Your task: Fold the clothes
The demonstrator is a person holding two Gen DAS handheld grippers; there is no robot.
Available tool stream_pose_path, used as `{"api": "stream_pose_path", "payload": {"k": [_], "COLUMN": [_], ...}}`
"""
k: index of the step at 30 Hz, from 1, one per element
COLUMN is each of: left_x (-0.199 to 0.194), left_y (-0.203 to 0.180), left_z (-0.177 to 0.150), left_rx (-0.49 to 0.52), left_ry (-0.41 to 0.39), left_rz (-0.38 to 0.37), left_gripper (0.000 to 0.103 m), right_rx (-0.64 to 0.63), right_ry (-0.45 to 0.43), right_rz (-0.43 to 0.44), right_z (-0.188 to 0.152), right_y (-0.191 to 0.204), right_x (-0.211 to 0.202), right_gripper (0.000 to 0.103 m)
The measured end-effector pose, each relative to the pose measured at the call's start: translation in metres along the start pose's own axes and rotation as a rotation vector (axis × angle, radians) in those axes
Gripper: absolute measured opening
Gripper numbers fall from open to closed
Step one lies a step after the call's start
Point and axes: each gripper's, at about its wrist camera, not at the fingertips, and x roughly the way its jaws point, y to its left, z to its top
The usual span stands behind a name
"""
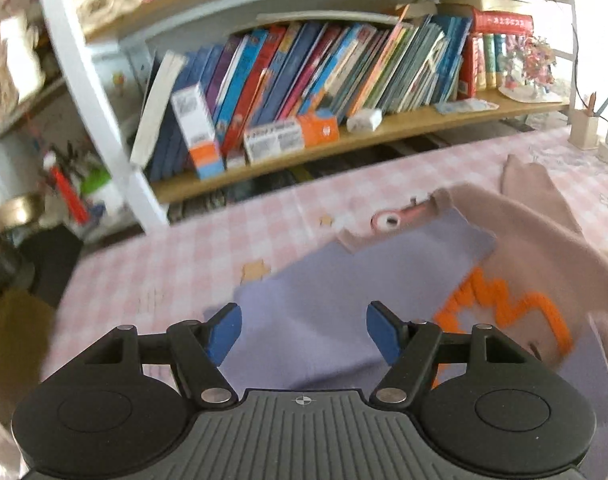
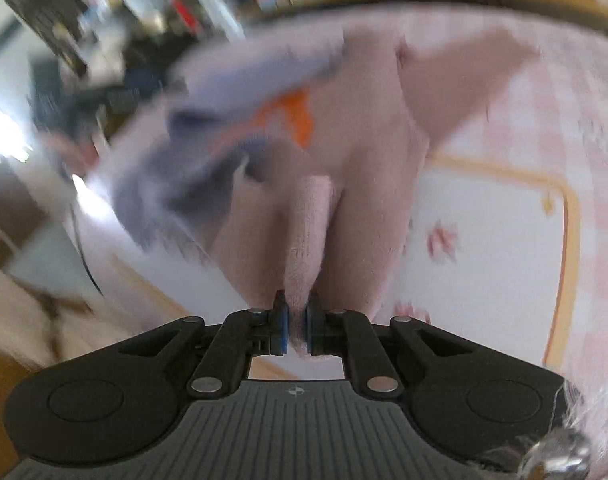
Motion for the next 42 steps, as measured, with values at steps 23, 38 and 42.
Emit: {"api": "stream_pose_path", "payload": {"k": [23,38,42], "left_x": [0.107,-0.085,-0.087], "left_y": [-0.127,0.195,0.218], "left_z": [0.032,-0.024,-0.038], "left_rx": [0.405,-0.351,-0.365], "left_ry": [0.047,-0.074,-0.028], "left_rz": [-0.036,0.482,0.539], "left_gripper": [0.006,0.005,0.005], "right_rx": [0.106,0.11,0.101], "right_ry": [-0.207,-0.107,-0.119], "right_rz": [-0.24,-0.529,-0.544], "right_z": [0.058,0.137,0.147], "right_y": [-0.054,-0.121,-0.117], "right_x": [-0.011,0.083,0.091], "right_gripper": [0.05,0.042,0.023]}}
